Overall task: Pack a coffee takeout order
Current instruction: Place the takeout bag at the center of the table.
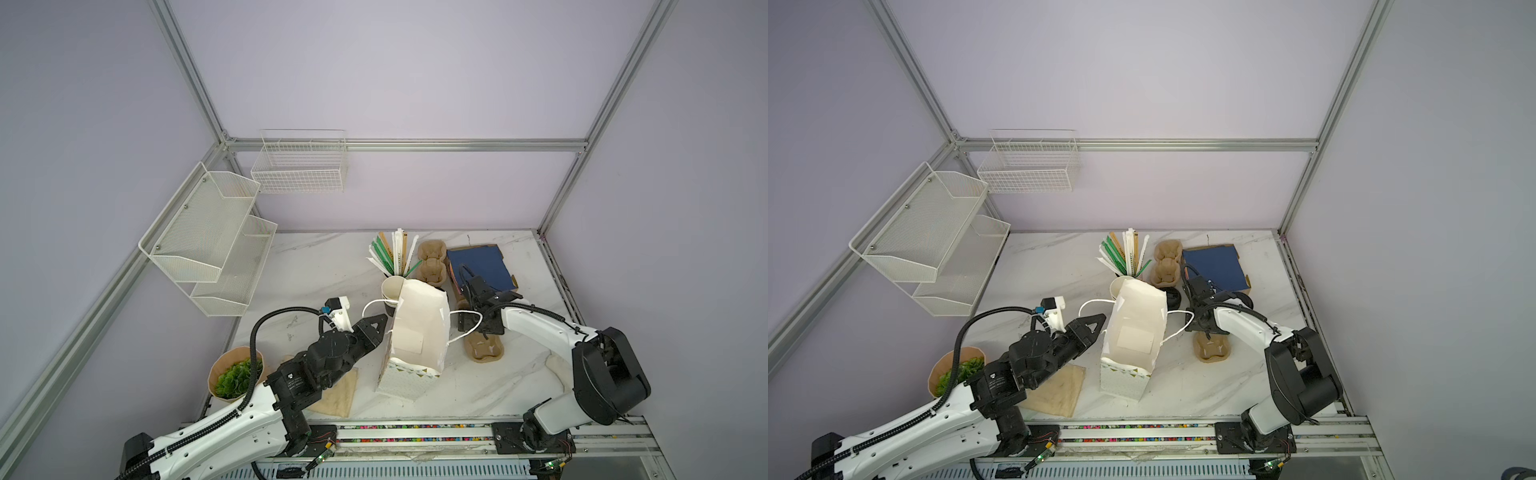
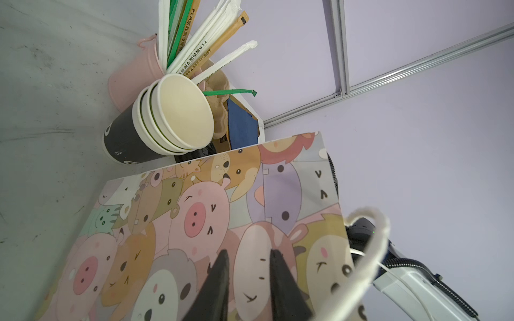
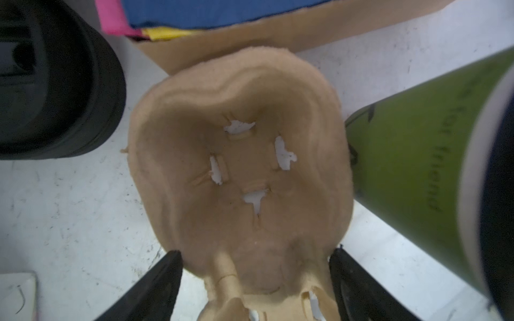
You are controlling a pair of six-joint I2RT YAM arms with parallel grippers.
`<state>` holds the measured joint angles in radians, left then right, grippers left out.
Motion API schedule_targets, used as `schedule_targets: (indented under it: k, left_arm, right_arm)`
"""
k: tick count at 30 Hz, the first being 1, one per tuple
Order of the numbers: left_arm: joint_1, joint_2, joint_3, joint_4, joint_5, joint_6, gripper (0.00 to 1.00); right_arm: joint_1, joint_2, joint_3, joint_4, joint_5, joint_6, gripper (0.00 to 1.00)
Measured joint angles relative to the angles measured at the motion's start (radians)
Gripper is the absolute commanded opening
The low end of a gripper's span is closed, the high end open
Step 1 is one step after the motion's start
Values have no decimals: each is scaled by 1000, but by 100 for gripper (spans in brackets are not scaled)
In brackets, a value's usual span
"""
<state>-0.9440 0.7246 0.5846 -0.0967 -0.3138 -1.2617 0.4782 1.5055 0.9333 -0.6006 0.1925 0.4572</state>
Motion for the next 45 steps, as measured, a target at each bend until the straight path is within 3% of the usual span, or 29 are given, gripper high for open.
schedule_targets:
  k: [9, 19, 22, 45]
  left_arm:
    - [0, -53, 0, -43, -6, 27, 53]
    - [-1, -135, 1, -124, -20, 62, 92]
    - [-1, -143, 5, -153, -16, 87, 100]
    - [-1, -275, 190, -489, 29, 278, 100]
  right_arm:
    - [0, -56, -4, 2, -67, 8, 85]
    - [0, -83, 1, -28, -55, 29, 88]
    - [0, -83, 1, -32, -48, 30, 88]
    - [0, -87, 0, -15, -32, 31, 88]
